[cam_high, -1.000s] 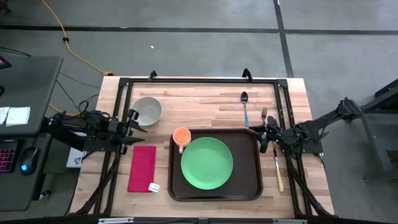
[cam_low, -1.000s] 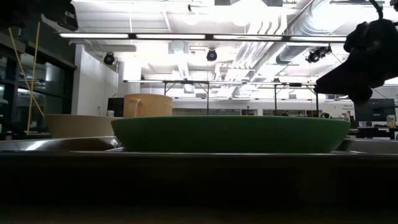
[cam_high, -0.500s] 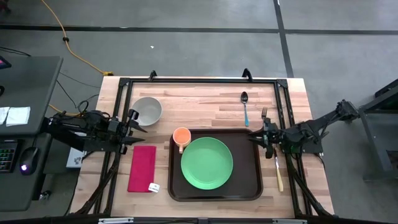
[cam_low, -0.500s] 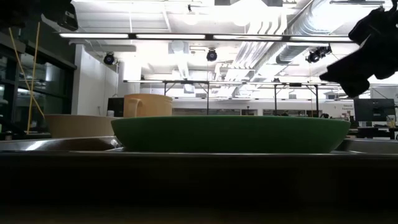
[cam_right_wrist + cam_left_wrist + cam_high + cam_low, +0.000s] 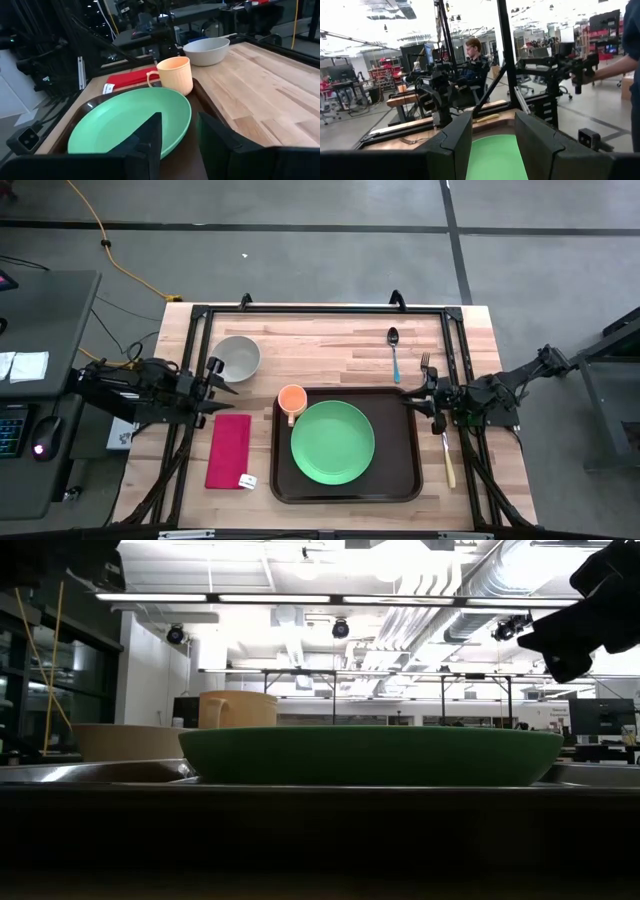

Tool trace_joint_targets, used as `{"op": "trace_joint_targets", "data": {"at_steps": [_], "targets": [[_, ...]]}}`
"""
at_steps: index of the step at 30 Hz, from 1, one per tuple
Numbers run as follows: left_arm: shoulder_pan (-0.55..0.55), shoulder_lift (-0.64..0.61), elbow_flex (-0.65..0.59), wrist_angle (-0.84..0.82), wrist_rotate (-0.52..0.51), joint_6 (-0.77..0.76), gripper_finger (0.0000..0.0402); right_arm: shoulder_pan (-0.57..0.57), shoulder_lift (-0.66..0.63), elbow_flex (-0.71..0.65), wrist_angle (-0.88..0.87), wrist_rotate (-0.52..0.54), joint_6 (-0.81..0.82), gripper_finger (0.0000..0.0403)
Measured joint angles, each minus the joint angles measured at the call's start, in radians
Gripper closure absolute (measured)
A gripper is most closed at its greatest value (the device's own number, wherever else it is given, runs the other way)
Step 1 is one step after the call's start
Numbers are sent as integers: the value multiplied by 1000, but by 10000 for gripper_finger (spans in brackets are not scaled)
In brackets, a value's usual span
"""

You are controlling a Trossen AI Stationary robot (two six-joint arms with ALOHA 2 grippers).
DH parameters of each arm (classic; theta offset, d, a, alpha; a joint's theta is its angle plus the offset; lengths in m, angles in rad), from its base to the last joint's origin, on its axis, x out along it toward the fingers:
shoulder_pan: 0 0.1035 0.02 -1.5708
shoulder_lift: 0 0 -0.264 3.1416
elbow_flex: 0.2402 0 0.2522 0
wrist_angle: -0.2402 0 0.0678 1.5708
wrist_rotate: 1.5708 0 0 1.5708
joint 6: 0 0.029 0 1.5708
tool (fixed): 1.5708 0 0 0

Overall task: Set up tray
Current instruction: Put the gray bowl on top of the green plate

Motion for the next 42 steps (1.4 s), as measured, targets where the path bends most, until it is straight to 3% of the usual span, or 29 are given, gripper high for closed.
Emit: {"op": "trace_joint_targets", "data": {"at_steps": [13, 19, 31, 36, 42], "targets": [[0, 5, 0, -45, -295, -110, 222, 0, 0, 0, -2, -26, 65, 304], [0, 21, 1, 29, -467, -154, 222, 0, 0, 0, -1, -26, 77, 304], [0, 191, 32, -105, -414, -288, 222, 0, 0, 0, -2, -25, 107, 304], [0, 309, 180, -293, -420, -302, 222, 0, 0, 0, -3, -27, 118, 304], [0, 434, 402, -635, -420, -395, 222, 0, 0, 0, -3, -28, 120, 304]]}}
